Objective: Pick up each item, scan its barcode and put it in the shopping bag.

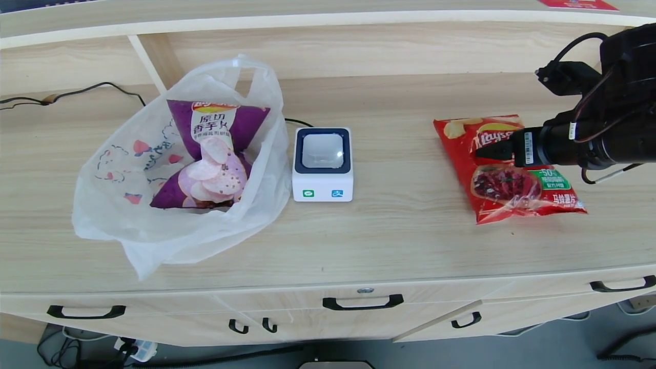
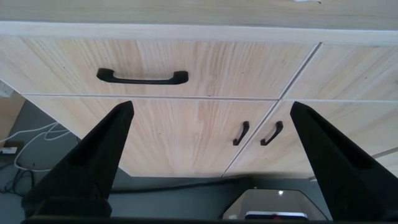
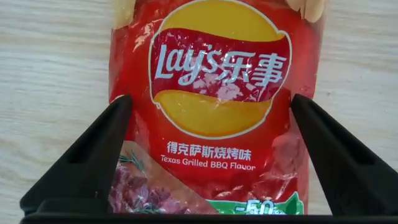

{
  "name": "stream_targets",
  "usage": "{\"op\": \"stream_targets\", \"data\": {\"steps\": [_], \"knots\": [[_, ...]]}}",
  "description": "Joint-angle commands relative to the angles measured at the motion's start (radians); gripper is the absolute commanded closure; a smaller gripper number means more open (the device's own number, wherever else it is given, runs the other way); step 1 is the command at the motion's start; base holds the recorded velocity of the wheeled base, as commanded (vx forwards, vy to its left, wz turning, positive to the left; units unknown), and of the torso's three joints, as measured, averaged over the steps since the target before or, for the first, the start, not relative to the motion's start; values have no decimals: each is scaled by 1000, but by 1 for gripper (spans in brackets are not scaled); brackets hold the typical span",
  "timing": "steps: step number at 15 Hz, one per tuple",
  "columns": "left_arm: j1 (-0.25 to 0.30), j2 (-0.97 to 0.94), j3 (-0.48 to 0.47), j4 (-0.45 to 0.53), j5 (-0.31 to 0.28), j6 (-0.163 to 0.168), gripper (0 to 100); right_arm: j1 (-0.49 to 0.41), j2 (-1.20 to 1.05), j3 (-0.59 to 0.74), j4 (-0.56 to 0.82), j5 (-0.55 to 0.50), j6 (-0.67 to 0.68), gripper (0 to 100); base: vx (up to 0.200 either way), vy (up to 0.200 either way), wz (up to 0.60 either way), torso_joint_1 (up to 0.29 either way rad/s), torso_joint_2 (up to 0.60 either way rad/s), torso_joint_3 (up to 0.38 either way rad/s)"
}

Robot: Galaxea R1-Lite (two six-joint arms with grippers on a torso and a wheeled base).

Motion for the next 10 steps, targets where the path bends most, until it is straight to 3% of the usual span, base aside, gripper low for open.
{"op": "stream_targets", "data": {"steps": [1,6,10], "knots": [[0,2,0,0,0,-1,0,4,4,9,-3,0,-11,0,0,0,0,0,0,0],[0,0,0,0,0,1,0,32,10,-30,-3,7,-107,0,0,0,0,0,0,0],[0,2,0,0,0,-1,0,40,22,-7,-3,13,-108,0,0,0,0,0,0,0]]}}
